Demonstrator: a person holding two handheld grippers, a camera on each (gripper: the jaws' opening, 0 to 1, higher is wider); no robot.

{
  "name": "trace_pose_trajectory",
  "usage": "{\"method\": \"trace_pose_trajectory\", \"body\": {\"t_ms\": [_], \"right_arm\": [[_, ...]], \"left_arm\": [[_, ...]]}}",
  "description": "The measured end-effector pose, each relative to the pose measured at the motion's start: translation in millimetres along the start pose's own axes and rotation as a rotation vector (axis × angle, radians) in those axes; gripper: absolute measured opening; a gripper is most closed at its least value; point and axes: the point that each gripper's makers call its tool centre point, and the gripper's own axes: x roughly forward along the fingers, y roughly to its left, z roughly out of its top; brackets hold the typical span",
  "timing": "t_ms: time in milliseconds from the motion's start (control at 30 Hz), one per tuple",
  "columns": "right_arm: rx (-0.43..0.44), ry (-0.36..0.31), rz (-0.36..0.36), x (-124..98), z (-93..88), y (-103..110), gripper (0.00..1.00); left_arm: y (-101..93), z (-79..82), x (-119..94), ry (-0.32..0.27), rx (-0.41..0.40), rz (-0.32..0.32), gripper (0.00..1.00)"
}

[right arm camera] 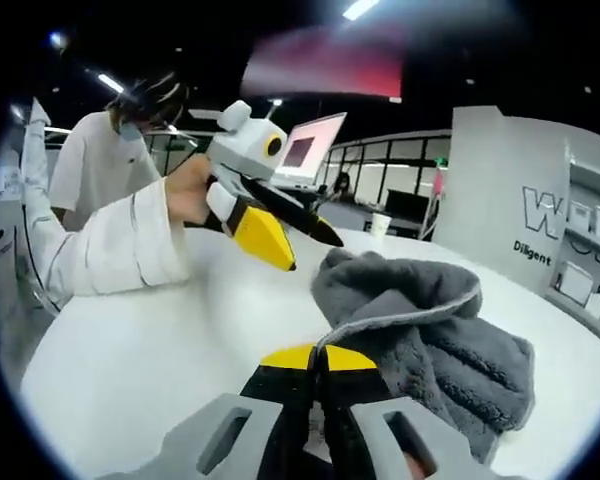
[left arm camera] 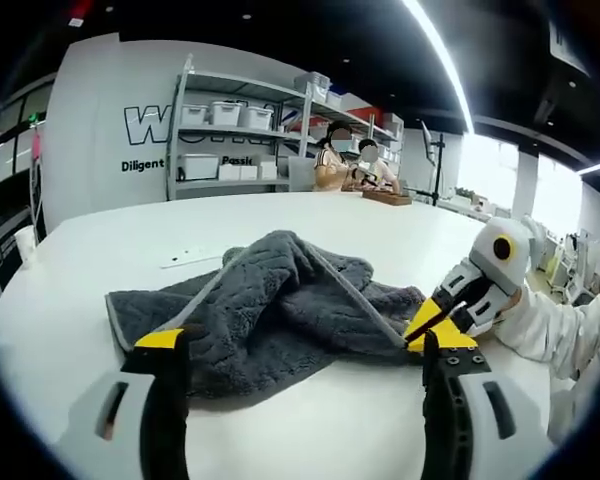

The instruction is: Open the folded towel by lifting each exposed corner and separating the folded layers until the towel lies flat within the target outline without major curled edges

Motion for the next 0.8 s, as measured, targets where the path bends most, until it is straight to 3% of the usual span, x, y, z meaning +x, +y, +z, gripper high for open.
{"method": "trace_pose_trajectory", "body": {"t_ms": [367, 800], "right_arm": [[0.002, 0.059, 0.143, 3, -8.5, 32, 0.00], [0.026, 0.104, 0.239, -5, -14.0, 50, 0.00]], "left_arm": [[0.8, -1.1, 0, 0.006, 0.000, -0.001, 0.96], [0.5, -1.7, -1, 0.011, 0.005, -0.005, 0.96]]}}
